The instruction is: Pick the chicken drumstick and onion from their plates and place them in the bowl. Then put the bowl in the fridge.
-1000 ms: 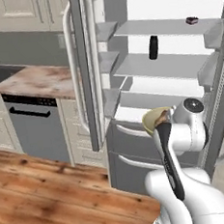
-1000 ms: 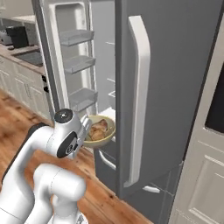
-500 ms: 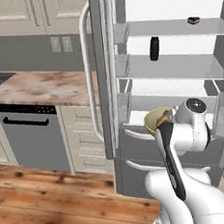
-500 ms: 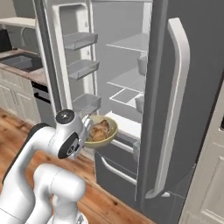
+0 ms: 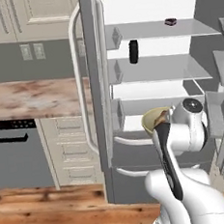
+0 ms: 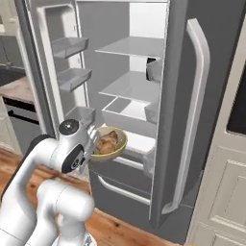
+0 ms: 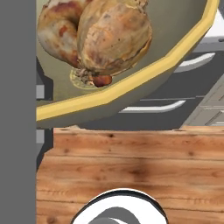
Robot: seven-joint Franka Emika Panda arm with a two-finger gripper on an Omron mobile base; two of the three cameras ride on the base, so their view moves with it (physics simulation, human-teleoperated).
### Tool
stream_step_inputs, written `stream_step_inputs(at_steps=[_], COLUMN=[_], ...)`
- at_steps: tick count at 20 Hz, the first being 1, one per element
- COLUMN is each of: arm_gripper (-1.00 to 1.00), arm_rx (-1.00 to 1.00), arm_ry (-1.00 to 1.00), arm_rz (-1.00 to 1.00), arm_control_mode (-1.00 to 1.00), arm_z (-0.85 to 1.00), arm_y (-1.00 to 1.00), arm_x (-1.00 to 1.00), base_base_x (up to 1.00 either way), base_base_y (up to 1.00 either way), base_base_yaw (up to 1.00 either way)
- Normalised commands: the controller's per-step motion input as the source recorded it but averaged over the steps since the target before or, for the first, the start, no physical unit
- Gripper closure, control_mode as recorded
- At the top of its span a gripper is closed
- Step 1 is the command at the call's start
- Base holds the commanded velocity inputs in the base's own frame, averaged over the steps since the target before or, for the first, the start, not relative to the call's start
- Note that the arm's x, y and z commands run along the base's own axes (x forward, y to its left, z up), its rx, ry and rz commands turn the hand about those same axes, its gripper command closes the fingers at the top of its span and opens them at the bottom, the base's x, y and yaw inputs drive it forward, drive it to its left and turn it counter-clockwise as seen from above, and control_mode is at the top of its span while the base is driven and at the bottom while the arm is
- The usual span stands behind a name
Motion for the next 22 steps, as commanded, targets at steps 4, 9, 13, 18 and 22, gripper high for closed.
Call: stream_step_inputs(at_steps=[4, 9, 13, 18, 22], arm_gripper=[1.00, 1.00, 1.00, 1.00, 1.00], arm_rx=[0.00, 0.00, 0.00, 0.00, 0.00], arm_ry=[0.00, 0.00, 0.00, 0.00, 0.00], arm_rz=[0.00, 0.00, 0.00, 0.00, 0.00], arm_control_mode=[1.00, 1.00, 1.00, 1.00, 1.00], arm_z=[0.00, 0.00, 0.00, 0.00, 0.00], arm_y=[0.00, 0.00, 0.00, 0.00, 0.00], arm_x=[0.00, 0.00, 0.00, 0.00, 0.00], base_base_x=[0.41, 0.46, 0.46, 0.41, 0.45], base_base_y=[0.22, 0.17, 0.11, 0.05, 0.00], base_base_yaw=[-0.41, -0.25, -0.02, 0.08, 0.14])
